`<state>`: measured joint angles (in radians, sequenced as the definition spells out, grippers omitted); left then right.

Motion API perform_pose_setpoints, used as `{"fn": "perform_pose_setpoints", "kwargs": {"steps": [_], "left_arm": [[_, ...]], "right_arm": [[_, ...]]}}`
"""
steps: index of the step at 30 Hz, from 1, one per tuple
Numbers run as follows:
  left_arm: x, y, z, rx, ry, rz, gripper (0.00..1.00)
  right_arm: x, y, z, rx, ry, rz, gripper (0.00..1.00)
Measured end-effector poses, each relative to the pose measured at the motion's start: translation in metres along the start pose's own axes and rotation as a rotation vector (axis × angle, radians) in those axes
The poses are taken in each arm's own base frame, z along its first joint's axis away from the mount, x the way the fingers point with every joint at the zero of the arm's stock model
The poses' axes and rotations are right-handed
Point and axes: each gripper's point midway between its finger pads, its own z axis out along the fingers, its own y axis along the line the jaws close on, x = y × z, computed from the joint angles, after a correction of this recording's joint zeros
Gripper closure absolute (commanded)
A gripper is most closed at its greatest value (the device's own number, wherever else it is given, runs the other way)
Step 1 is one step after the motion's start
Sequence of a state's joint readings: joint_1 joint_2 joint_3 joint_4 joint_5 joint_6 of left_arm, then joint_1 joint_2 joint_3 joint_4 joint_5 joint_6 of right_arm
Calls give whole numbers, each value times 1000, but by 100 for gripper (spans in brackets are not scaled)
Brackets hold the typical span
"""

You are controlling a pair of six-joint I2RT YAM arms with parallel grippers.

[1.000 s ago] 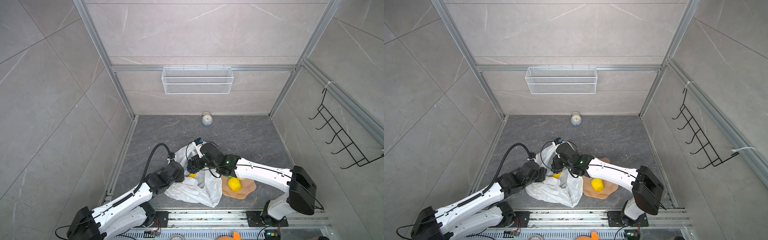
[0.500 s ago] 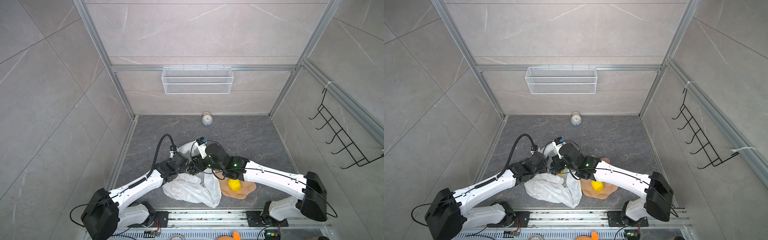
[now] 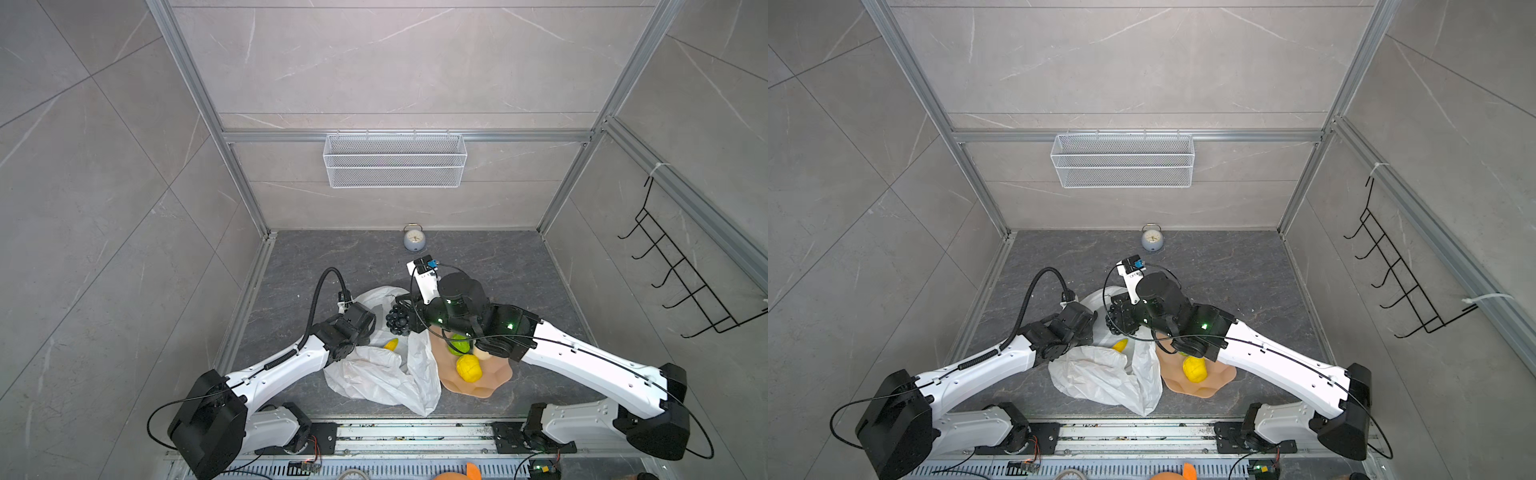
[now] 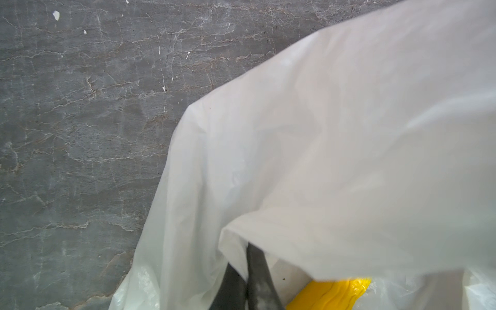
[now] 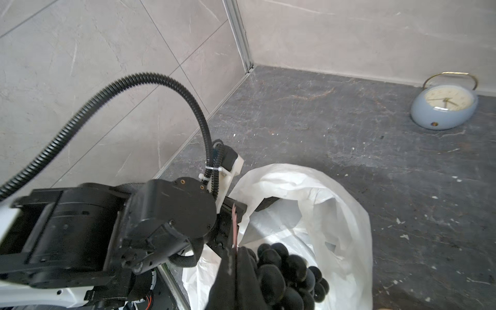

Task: Take the fake fruits out of the plastic bag
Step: 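Lift the black grapes out of the bag with the right gripper, then lower the black grapes into the pink bowl and open the right gripper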

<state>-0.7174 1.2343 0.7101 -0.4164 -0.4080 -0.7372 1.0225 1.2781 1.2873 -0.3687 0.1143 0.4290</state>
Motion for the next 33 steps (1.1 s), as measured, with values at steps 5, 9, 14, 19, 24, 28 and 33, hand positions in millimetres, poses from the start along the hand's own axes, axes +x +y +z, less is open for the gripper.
{"fn": "perform_pose_setpoints", "kwargs": {"steps": [5, 9, 14, 19, 24, 28, 33], "left_arm": [[4, 7, 4, -17, 10, -1, 100], [6, 14, 5, -35, 12, -9, 100], [5, 30, 1, -59, -21, -42, 100], [-1, 40, -15, -40, -83, -76, 100], [-7, 44, -24, -37, -120, -88, 100], [-7, 47, -27, -44, -123, -88, 100], [-7, 49, -32, -39, -129, -90, 100]], "right_arm": [[-14, -17, -34, 74, -38, 6, 100], [-23, -30, -66, 138, -63, 17, 100], [-24, -47, -105, 197, -100, 46, 100], [10, -61, -104, 239, -14, 62, 100], [65, -61, -87, 243, 141, 73, 100], [94, -67, -82, 265, 203, 96, 100], [118, -81, -77, 314, 237, 119, 100]]}}
